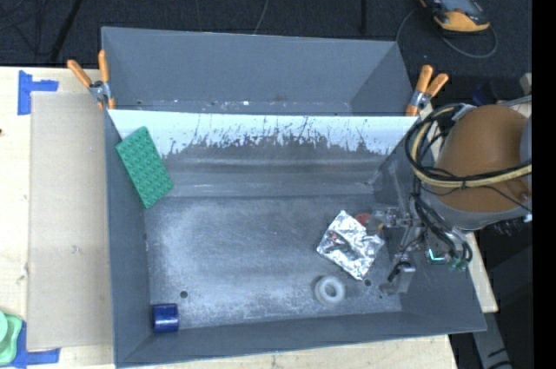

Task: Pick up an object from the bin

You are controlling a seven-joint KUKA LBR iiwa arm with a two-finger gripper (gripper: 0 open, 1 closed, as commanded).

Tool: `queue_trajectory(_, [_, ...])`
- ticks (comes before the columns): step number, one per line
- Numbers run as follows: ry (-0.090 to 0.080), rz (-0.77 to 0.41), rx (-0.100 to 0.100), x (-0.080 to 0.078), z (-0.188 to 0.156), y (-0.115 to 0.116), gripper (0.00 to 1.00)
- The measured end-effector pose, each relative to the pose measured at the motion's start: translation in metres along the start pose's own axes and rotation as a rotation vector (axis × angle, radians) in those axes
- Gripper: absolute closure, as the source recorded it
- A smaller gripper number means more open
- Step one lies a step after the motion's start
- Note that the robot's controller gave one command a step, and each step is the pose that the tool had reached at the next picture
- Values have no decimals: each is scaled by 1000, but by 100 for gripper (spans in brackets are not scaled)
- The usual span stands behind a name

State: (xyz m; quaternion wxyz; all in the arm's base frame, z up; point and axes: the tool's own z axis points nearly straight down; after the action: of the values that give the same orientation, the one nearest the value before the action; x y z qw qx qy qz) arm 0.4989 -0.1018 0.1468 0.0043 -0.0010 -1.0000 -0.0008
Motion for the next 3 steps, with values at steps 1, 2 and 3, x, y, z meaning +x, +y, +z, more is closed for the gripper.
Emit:
queue_trajectory(1, [-2, -14, -2, -27, 70, 31, 0])
queue_trajectory(2, [-12, -35, 1, -66, 77, 37, 0])
queue_trajectory(3, [-9, -38, 2, -64, 77, 37, 100])
